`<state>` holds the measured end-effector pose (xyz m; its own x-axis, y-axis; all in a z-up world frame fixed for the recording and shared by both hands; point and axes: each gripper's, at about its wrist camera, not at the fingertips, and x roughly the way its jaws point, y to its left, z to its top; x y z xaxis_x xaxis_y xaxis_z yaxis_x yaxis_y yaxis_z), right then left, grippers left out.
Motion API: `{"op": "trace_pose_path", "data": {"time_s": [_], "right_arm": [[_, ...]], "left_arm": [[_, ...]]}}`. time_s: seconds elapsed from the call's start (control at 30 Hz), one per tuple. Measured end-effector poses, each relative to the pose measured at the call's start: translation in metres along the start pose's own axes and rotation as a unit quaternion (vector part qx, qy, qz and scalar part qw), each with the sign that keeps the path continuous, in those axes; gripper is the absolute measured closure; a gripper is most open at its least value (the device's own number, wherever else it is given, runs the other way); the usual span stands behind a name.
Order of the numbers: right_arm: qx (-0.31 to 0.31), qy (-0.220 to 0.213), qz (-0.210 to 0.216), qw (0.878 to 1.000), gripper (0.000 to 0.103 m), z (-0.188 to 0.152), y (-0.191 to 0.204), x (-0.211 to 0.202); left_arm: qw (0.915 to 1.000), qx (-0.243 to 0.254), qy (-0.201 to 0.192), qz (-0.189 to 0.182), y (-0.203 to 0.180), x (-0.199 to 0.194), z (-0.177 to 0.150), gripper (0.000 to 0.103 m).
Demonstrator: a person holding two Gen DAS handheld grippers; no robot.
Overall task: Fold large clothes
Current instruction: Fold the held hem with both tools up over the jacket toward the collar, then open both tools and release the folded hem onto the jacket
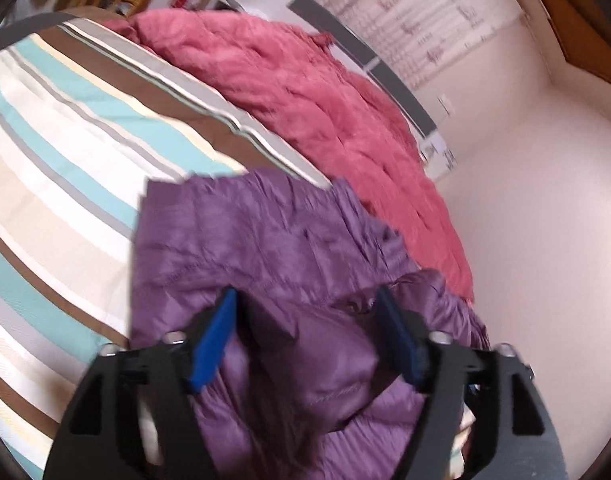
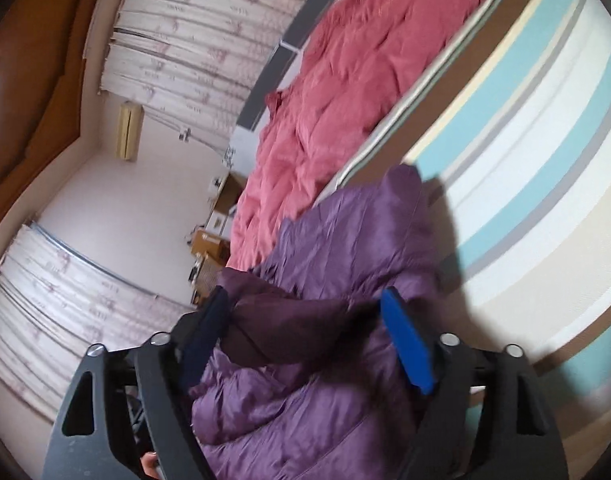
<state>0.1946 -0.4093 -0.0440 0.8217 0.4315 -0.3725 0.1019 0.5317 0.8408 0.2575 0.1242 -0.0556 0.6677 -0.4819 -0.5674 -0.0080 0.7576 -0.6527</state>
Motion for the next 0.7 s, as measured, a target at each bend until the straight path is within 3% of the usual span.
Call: {"op": "trace_pose_path", "data": {"time_s": [0.33,0.4,0.5,0.63,0.7], "right_arm": [[-0.073,0.005,-0.056,0.996,0.020,-0.005,0.012,-0.017],[-0.106,0.020,-0.090,0.990,0.012,-0.011,0.016,-0.012],[-0.148,0.045,-0.129,0.979,0.011,-0.021,0.017,-0.002],[-0.150,0.073,-0.146,0.975,0.011,-0.028,0.009,0.010],[-0.135,0.080,-0.143,0.977,0.011,-0.028,0.002,0.016]], "left_arm": [[0.9964,-0.003,-0.063,0.056,0.015,-0.021,0.006,0.005],[0.9964,0.002,-0.057,0.064,0.019,-0.021,0.000,0.002],[0.9970,0.023,-0.033,0.066,0.020,-0.015,-0.012,0.002],[0.9976,0.045,0.000,0.052,0.026,-0.007,-0.024,0.002],[0.9985,0.042,-0.014,0.033,0.031,-0.016,-0.028,0.002]]}}
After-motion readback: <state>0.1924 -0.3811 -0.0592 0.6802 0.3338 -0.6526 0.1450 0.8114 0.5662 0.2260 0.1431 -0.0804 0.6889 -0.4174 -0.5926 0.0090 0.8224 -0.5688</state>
